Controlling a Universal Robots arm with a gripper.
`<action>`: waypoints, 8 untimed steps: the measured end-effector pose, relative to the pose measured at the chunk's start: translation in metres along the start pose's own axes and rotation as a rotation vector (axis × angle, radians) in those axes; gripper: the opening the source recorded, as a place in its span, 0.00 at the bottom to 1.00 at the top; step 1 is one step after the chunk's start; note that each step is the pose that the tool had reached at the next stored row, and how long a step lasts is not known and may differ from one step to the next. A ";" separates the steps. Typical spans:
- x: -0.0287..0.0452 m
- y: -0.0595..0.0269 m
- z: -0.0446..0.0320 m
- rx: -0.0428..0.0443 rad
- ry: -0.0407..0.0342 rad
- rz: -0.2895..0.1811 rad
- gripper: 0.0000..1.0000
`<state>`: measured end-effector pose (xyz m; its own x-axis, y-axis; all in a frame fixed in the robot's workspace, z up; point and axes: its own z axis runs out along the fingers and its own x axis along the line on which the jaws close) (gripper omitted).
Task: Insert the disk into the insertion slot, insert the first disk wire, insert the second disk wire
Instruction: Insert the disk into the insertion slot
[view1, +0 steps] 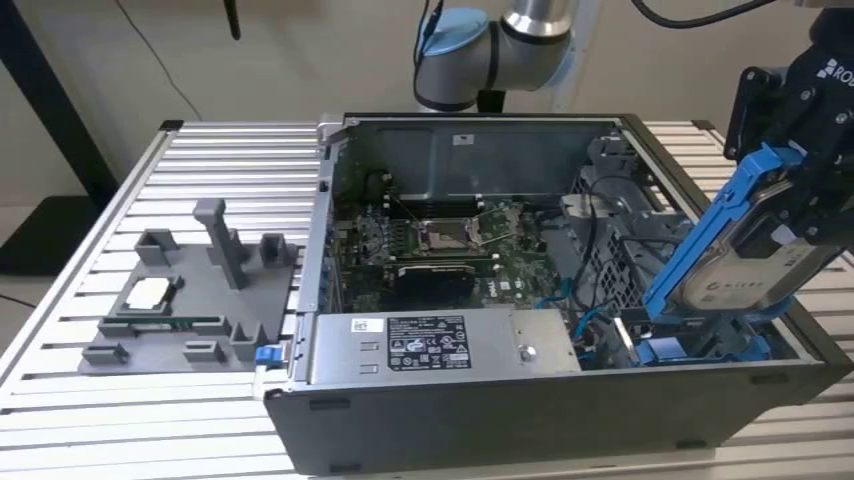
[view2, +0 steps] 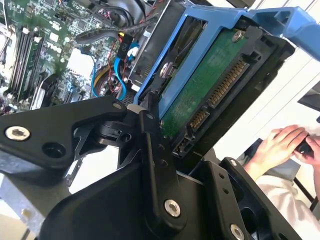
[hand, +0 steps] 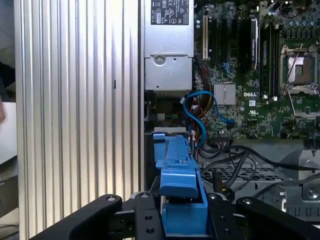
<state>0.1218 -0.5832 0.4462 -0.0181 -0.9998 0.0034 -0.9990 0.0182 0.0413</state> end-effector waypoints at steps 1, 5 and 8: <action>-0.0001 0.0000 0.0006 0.0000 -0.0003 0.000 0.33; -0.0012 -0.0002 0.0045 -0.0001 -0.0001 0.000 0.33; -0.0017 -0.0007 0.0086 0.0000 -0.0001 0.000 0.33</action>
<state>0.1222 -0.5816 0.4375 -0.0181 -0.9998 0.0033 -0.9990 0.0182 0.0413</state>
